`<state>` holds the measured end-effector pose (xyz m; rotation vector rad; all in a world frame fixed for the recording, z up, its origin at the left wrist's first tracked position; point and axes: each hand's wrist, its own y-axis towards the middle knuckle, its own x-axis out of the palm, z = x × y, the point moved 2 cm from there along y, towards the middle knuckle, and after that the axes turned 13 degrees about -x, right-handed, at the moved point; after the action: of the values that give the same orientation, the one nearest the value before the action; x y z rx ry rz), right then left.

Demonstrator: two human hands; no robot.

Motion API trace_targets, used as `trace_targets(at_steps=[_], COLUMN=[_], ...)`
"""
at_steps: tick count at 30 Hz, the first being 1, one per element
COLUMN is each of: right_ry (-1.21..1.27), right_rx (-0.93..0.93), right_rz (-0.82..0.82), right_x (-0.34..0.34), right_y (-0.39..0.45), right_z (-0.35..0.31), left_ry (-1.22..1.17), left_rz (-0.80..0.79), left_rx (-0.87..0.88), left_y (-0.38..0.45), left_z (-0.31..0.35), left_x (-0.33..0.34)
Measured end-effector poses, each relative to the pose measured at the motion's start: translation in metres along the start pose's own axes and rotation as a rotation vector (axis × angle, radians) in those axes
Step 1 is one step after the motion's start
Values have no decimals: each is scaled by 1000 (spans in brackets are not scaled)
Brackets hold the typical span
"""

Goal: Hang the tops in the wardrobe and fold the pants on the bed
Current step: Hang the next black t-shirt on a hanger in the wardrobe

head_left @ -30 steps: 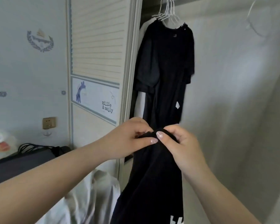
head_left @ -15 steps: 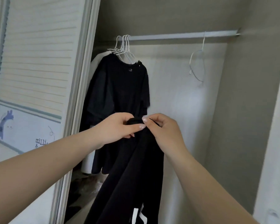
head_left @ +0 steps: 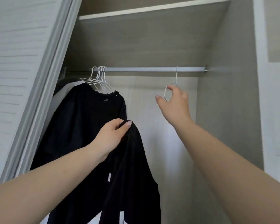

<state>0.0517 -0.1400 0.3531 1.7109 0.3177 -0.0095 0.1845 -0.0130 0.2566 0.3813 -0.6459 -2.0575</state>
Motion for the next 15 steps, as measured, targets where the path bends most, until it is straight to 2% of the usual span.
trace_targets(at_steps=[6,15], right_ry=[-156,-253], right_rx=[217,155], right_rz=[-91,-147], right_x=[3,24], right_y=[62,96], right_z=[37,73], left_ry=[-100,-111], left_rz=[-39,-75], left_rx=[28,122], left_y=[58,115], left_z=[24,36], left_x=[19,29])
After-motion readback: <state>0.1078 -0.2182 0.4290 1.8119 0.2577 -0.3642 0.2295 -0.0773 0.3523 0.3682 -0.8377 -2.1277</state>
